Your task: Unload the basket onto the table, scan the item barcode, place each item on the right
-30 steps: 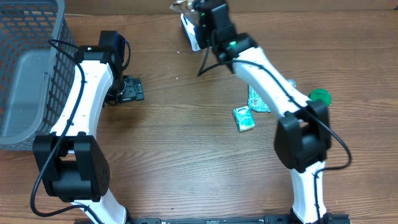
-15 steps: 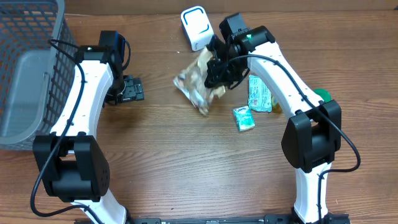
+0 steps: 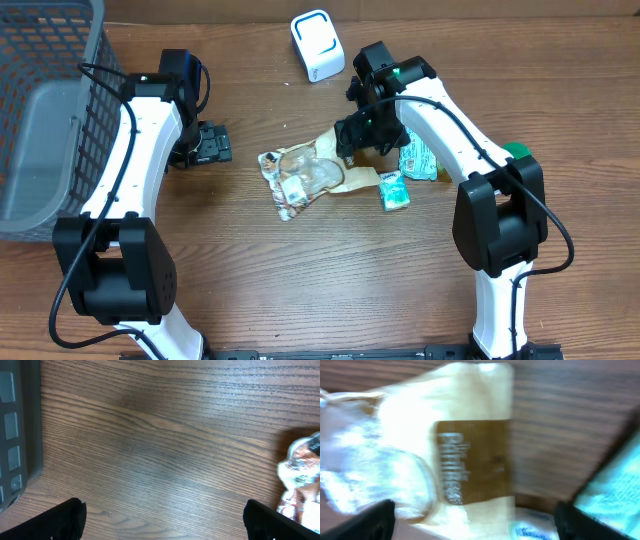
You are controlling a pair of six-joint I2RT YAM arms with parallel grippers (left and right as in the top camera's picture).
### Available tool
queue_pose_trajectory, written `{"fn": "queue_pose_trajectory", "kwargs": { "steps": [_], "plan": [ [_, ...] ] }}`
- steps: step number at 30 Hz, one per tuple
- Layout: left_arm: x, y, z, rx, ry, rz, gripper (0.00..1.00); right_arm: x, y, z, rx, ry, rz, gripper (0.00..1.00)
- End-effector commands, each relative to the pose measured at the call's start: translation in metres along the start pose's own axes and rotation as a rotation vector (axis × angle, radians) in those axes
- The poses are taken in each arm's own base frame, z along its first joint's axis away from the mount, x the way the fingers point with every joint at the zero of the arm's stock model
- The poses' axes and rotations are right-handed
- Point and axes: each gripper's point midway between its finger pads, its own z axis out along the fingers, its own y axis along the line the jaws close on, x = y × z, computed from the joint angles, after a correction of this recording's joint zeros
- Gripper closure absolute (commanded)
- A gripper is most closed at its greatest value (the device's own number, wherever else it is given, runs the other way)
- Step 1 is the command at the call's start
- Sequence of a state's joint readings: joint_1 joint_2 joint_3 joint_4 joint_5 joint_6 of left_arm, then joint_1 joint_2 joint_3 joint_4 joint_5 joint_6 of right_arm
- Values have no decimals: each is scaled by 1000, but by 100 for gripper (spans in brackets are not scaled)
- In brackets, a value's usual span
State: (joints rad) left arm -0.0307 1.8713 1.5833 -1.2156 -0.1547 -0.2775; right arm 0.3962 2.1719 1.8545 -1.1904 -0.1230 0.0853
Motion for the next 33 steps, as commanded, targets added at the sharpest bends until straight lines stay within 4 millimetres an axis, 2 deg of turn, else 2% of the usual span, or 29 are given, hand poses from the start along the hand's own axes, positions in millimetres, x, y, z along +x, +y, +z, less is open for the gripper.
{"fn": "queue_pose_trajectory", "kwargs": {
  "steps": [1, 5, 33],
  "plan": [
    [-5, 1, 0, -8, -7, 5, 1, -9, -25, -7, 152, -59, 75, 0],
    [-5, 1, 0, -8, -8, 5, 0, -14, -28, -8, 168, -85, 102, 0],
    [-5, 1, 0, -8, -8, 5, 0, -14, -28, -8, 168, -84, 102, 0]
  ]
}}
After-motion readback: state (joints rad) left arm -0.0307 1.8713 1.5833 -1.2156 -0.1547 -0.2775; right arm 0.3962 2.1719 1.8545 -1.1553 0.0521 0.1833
